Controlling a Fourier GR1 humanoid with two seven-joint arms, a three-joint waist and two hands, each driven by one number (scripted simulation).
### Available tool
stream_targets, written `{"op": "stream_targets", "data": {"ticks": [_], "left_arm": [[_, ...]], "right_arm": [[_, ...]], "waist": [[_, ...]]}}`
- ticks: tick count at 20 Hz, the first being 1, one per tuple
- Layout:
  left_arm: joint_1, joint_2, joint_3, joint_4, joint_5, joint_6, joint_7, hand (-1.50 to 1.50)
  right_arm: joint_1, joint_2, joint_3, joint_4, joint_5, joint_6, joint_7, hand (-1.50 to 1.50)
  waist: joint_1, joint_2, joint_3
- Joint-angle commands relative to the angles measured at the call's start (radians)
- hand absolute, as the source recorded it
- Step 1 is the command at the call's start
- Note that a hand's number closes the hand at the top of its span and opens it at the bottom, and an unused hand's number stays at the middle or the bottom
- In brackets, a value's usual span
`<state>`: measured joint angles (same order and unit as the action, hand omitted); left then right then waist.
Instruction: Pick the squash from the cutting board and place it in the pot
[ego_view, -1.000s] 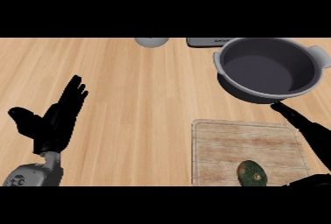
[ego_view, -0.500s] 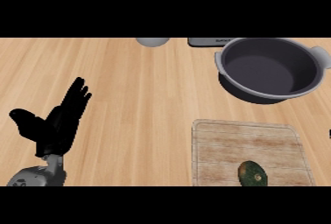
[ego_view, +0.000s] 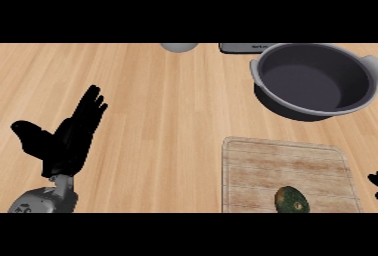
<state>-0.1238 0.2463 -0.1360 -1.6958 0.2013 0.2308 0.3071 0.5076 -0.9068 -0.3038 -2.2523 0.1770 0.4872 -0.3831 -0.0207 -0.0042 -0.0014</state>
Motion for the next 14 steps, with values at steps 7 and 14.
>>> {"op": "stream_targets", "data": {"ticks": [7,14], "left_arm": [[0.033,-0.043,-0.01,0.0,-0.031,-0.028,-0.024,0.0],[0.006,-0.016,0.046,-0.032,-0.018,-0.051,0.04,0.0]], "right_arm": [[-0.081,0.104,0.117,0.054,0.202,0.099,0.139,-1.5],[-0.082,0.179,0.23,-0.02,0.403,0.114,0.252,-1.5]], "waist": [[0.022,0.005,0.002],[0.017,0.003,0.001]]}}
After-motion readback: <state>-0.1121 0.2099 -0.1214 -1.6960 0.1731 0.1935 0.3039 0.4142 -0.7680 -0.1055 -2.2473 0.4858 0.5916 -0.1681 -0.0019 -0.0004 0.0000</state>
